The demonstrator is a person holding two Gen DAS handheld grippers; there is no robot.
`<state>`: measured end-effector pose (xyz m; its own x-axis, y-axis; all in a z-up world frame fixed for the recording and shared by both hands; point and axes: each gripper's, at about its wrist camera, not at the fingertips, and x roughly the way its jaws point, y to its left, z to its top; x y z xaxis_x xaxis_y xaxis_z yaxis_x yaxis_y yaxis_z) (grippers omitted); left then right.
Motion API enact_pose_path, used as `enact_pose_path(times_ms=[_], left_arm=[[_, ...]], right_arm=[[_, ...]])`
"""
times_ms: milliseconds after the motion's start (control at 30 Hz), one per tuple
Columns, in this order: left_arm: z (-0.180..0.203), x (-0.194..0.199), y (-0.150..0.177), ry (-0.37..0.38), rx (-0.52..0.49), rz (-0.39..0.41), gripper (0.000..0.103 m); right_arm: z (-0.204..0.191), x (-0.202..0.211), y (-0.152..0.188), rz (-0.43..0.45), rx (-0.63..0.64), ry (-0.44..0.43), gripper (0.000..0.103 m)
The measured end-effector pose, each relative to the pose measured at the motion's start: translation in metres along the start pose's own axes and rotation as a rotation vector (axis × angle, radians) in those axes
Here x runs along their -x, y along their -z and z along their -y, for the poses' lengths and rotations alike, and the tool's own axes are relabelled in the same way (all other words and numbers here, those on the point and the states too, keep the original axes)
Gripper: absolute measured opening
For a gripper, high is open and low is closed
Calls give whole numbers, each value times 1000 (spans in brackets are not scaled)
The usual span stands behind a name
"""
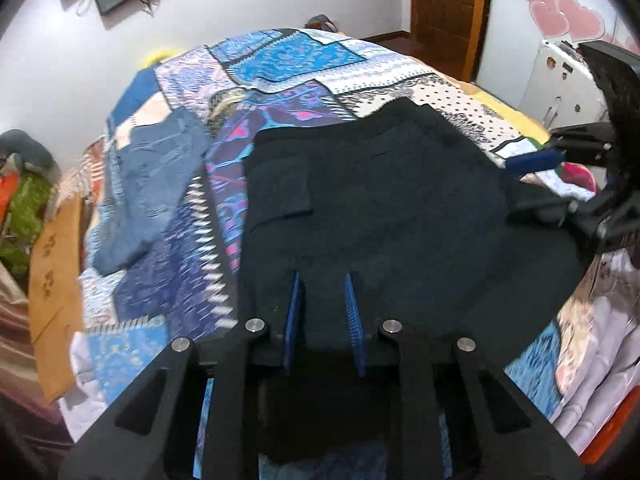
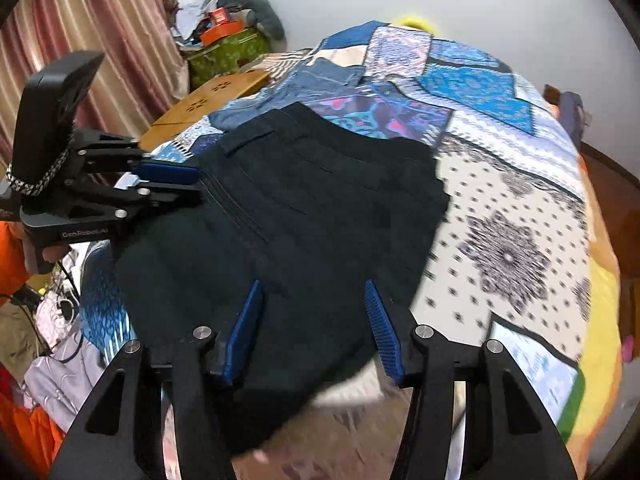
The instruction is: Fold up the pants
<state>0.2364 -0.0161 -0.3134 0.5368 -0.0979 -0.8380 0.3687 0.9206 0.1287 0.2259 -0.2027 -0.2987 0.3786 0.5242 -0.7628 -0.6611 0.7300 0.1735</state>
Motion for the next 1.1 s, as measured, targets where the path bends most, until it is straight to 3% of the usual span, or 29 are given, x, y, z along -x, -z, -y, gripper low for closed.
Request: enact_pose_path(times_ms=[233,367,400,567,700,767,967,1100], left_arm=[[-37,21,18,-26,97,6,53],[-53,28,20,-215,75,-32,53],[-56,30,22,-216,81,-35,53],[-76,37,20,-151,170,-31,56],[-76,45,8,-17,247,43,74],[-71,40,0,38,251,50,75],[-55,-3,-12,101,228,-49,75],[-61,-30,-14,192,268,-117,75]], right_arm=[[15,28,17,7,-68,48,51],[20,41,18,-4,-71,164,51],[21,43,19,-12,-72,186,51],[30,58,21,15,-143,193,58],[26,63,12,77,-202,150,70],[22,58,8,98,-220,122,77],[21,20,5,38,-291,44,78],[28,-2,11,-9,-347,-23,78]])
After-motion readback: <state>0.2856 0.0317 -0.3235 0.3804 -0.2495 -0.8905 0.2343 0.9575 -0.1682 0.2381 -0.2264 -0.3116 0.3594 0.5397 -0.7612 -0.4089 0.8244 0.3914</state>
